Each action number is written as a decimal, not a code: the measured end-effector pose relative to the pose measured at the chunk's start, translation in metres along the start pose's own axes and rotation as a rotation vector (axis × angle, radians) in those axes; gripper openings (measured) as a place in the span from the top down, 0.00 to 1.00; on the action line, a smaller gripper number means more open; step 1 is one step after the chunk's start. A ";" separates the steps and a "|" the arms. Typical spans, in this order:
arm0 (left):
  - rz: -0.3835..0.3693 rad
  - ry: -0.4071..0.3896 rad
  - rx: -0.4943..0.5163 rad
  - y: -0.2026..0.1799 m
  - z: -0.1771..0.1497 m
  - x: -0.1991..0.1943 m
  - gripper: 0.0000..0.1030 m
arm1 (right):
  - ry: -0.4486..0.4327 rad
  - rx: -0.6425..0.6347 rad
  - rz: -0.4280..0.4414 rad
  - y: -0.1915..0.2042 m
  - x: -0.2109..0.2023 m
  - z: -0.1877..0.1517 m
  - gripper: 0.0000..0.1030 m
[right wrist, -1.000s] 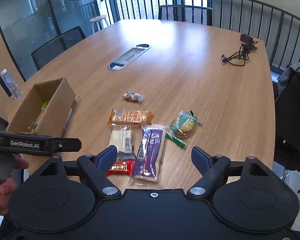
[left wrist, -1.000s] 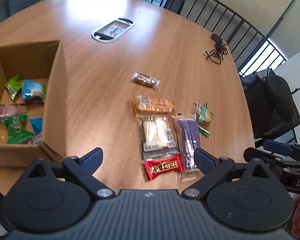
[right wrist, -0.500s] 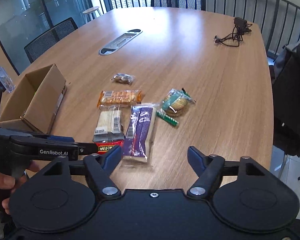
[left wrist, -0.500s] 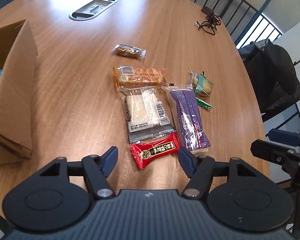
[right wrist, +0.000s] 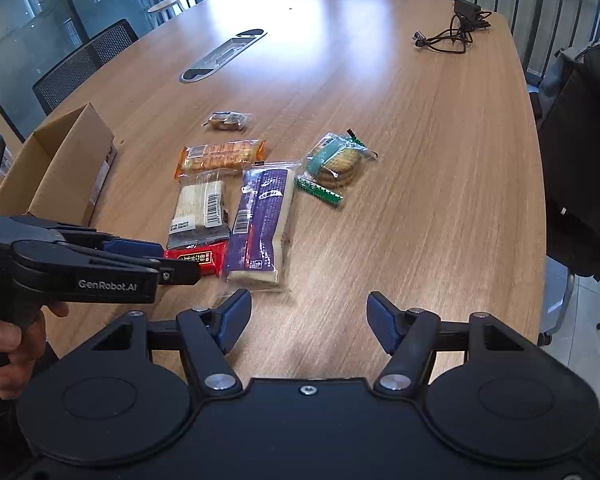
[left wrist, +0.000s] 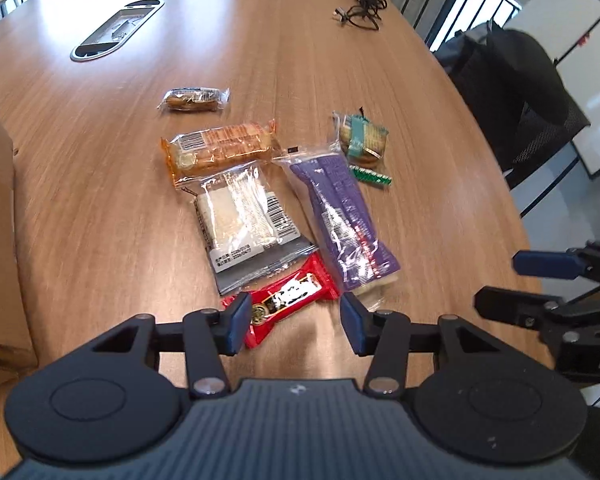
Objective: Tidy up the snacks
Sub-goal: 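Grasp the red bar with the left gripper while the right gripper grasps the purple long pack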
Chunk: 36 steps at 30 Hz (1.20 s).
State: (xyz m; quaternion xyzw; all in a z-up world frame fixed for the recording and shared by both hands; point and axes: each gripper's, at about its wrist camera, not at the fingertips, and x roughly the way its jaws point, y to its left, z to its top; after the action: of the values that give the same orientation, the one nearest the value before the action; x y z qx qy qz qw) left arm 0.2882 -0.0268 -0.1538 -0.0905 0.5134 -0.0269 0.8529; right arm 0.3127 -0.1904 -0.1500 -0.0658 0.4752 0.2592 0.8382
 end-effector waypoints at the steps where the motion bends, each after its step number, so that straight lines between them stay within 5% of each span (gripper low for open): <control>1: 0.012 0.001 0.010 0.000 0.000 0.002 0.53 | 0.000 -0.001 -0.001 0.000 0.000 0.000 0.39; 24: 0.059 0.000 0.168 -0.016 0.008 0.029 0.51 | 0.020 0.005 -0.026 -0.008 0.002 -0.005 0.38; 25: 0.052 0.003 0.156 -0.014 0.007 0.028 0.56 | 0.021 0.004 -0.026 -0.009 0.002 -0.005 0.38; 26: 0.041 0.020 0.134 -0.012 0.007 0.029 0.70 | 0.022 0.005 -0.027 -0.009 0.003 -0.005 0.38; 28: 0.034 0.030 0.112 -0.009 0.006 0.027 0.79 | 0.022 0.005 -0.027 -0.008 0.004 -0.005 0.38; 36: 0.035 0.036 0.083 0.001 -0.004 0.018 0.81 | 0.018 -0.015 -0.012 0.001 0.007 -0.002 0.38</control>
State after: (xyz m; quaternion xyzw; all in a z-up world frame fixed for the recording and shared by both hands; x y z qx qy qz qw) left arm 0.2932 -0.0283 -0.1712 -0.0457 0.5287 -0.0347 0.8469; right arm 0.3131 -0.1878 -0.1564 -0.0774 0.4803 0.2571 0.8350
